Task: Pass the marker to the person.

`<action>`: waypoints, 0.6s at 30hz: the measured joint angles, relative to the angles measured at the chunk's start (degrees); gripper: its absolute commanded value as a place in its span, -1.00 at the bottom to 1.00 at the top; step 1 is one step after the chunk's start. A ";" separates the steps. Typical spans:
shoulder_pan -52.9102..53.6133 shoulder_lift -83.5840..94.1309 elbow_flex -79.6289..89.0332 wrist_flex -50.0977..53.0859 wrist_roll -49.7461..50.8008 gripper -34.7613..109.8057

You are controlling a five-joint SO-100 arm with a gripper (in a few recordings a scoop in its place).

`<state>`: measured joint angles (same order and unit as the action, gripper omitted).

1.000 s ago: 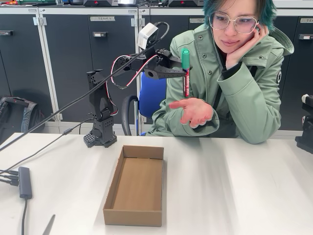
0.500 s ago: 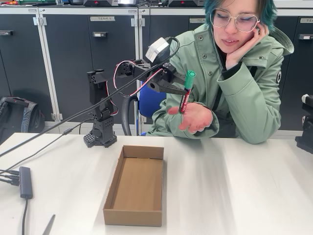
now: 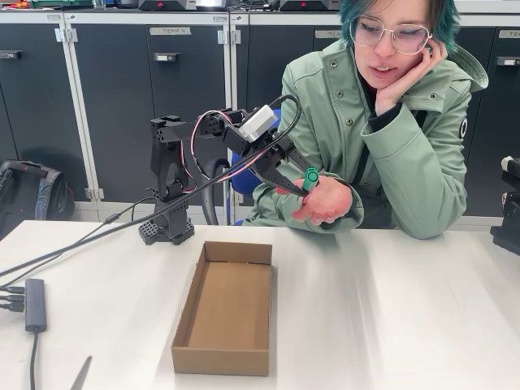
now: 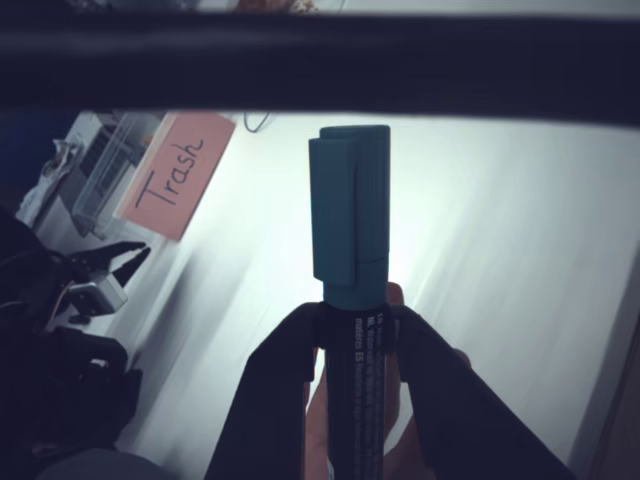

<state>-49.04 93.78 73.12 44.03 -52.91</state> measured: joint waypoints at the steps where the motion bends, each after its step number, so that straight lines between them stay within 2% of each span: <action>1: 0.18 0.00 0.00 0.35 0.44 -0.59; 12: 0.88 0.00 1.76 1.14 2.11 -0.57; 18: 0.88 0.00 1.76 1.14 1.58 -0.32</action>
<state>-48.16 93.78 74.88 45.18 -51.33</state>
